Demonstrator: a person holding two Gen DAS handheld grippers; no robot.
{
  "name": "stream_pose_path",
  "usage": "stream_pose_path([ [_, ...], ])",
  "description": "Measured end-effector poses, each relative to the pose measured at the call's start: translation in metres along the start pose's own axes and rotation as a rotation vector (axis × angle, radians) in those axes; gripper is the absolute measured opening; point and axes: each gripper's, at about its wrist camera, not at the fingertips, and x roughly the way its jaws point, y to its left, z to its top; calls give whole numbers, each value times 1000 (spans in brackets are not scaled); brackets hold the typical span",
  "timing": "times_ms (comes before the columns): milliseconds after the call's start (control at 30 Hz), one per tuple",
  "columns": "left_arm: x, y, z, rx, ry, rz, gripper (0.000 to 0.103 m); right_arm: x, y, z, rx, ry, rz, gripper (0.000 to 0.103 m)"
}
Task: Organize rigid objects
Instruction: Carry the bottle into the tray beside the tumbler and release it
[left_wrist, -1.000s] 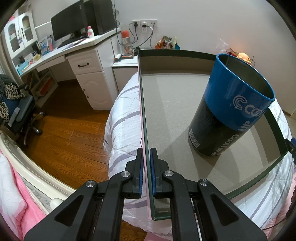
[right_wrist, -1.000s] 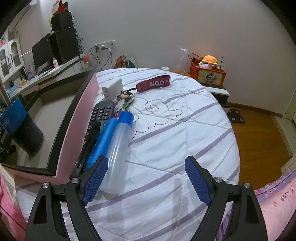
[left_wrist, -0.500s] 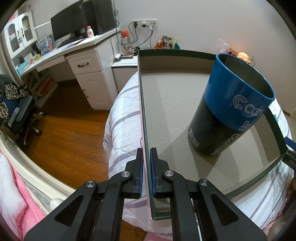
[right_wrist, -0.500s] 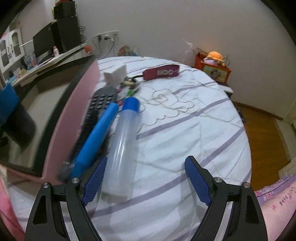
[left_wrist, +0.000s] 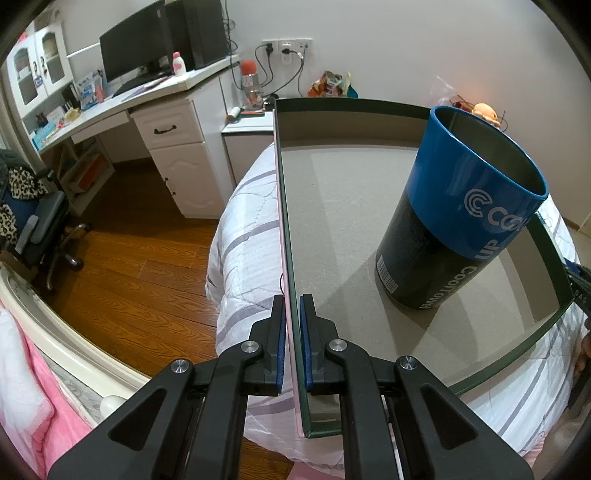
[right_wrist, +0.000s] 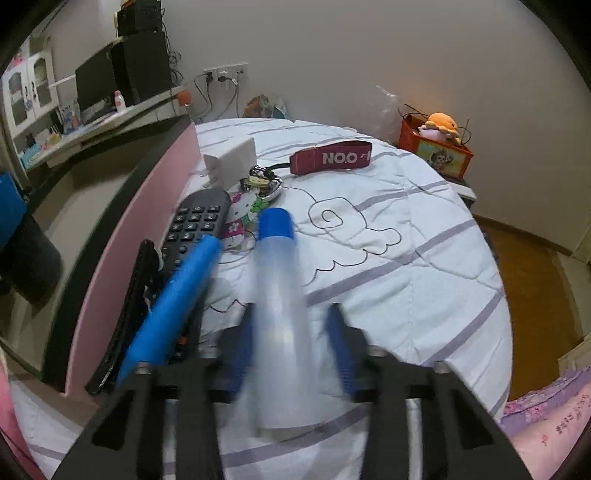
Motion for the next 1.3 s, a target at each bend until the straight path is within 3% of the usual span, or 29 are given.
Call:
stream_pose_path([
  [167, -1, 0, 0, -1, 1, 0, 7, -7, -11, -3, 52, -27, 43, 26],
  [567, -1, 0, 0, 0, 0, 1, 7, -40, -9, 12, 64, -116, 47, 26],
  [933, -1, 0, 0, -1, 0, 0, 7, -75, 25, 33, -15, -213, 91, 26],
  [1300, -2, 0, 0, -3, 0, -1, 7, -75, 71, 41, -102, -222, 157, 26],
])
